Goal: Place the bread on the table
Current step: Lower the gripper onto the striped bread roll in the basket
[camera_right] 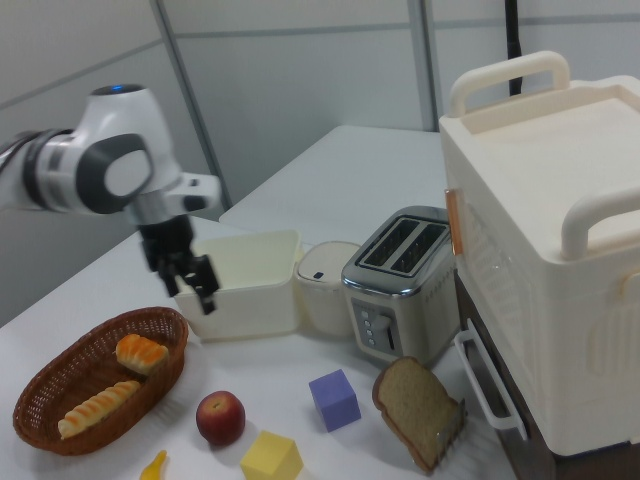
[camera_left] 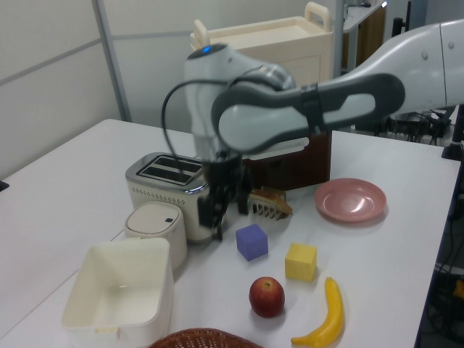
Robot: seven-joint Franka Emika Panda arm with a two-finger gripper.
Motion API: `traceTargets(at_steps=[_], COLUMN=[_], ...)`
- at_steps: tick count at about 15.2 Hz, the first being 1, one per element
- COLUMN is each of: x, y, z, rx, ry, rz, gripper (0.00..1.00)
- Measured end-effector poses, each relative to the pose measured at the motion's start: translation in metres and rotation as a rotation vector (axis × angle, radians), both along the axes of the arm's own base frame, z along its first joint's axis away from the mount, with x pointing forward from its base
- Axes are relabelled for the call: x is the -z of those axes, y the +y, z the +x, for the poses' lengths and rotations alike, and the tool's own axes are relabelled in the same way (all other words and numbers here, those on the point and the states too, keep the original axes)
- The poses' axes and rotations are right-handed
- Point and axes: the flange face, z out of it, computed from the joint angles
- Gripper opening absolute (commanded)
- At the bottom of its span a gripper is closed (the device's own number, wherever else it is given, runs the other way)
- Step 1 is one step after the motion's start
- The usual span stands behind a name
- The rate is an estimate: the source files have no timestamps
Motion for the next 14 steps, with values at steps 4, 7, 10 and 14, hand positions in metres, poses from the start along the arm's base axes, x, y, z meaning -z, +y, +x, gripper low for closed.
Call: traceTargets(at_steps=[4,7,10,14], x=[0.015,0.028,0.055,0.099], y=[0.097,0.128,0.155,0.180], z=[-0.041,-0.061,-0.073,-0.071], rx=[-0.068,-0.106,-0.106,-0.091], ry=[0.002,-0.001,-0.040,-0.113], rz=[-0.071,-0.129,-0.199,-0.280], gripper=[1.00,1.00,1.00,1.00])
